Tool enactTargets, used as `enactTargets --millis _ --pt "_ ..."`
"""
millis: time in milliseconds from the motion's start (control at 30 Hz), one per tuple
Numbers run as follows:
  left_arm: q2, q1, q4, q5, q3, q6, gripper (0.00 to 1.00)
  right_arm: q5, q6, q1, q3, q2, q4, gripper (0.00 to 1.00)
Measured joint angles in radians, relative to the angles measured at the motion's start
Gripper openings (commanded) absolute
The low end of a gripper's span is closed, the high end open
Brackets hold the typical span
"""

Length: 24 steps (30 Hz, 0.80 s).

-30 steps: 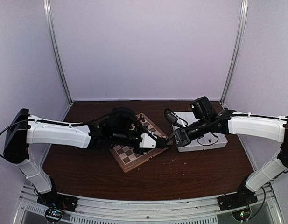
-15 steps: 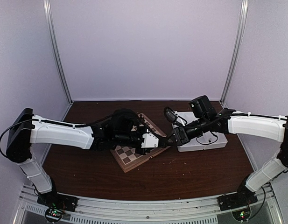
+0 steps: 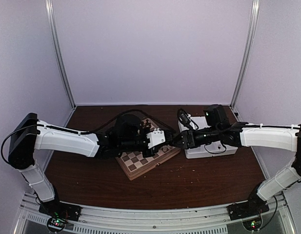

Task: Set up the chess pieces on the board
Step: Place the chess piece on the chessboard.

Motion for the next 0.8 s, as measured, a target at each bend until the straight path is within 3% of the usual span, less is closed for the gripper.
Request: enactTargets --millis 467,567,800 --pt "0.003 0.001 0.112 -0.047 -0.019 -0.254 0.11 0.138 0.322 -0.010 -0.248 -0.071 0.498 0.47" --pt "0.004 0.001 0.122 -0.042 -0.019 -0.275 0.11 0.158 0.359 -0.010 -0.266 -0.080 0.552 0.42" --pt "0.005 0.001 0.135 -0.031 -0.019 -0.290 0.12 0.164 0.412 -0.010 -0.266 -0.068 0.636 0.41"
